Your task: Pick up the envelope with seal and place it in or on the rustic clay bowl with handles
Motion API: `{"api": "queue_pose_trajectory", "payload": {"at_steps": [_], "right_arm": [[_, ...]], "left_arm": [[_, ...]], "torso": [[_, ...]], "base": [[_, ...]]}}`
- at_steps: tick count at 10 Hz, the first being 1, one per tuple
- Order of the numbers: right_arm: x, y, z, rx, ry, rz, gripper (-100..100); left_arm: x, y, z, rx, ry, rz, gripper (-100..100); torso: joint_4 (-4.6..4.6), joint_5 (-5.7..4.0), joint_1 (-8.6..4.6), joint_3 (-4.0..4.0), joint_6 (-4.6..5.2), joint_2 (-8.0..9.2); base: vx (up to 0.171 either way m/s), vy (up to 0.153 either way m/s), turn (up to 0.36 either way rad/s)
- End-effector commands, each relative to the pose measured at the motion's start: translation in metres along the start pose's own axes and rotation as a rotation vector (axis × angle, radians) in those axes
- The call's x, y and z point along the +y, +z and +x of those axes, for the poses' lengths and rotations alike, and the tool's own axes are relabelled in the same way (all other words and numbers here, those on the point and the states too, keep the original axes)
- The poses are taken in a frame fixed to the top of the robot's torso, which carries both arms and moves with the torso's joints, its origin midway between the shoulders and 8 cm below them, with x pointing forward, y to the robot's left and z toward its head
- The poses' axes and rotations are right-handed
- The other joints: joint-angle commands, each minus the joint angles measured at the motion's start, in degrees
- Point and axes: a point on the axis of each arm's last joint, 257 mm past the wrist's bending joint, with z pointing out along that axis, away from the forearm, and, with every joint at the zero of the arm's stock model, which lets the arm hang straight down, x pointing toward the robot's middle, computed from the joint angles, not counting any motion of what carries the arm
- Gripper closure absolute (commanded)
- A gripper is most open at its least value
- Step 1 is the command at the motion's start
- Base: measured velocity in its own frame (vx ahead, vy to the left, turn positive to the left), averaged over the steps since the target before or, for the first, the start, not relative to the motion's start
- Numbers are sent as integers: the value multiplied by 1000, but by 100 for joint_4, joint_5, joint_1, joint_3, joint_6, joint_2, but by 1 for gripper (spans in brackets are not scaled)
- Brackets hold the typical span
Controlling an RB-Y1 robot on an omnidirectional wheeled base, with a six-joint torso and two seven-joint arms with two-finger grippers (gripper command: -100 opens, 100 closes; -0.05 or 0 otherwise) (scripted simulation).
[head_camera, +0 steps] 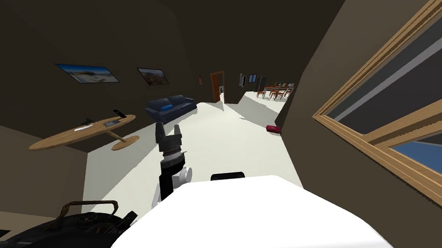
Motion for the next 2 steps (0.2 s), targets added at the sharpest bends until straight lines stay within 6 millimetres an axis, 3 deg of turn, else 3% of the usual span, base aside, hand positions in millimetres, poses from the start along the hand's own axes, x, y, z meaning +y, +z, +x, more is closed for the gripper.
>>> {"api": "queue_pose_trajectory", "payload": {"at_steps": [1, 2], "right_arm": [[0, 0, 0, 0, 0, 0, 0], [0, 0, 0, 0, 0, 0, 0]], "left_arm": [[0, 0, 0, 0, 0, 0, 0], [0, 0, 0, 0, 0, 0, 0]], "torso": [[0, 0, 0, 0, 0, 0], [0, 0, 0, 0, 0, 0]], "base": [[0, 0, 0], [0, 0, 0]]}}
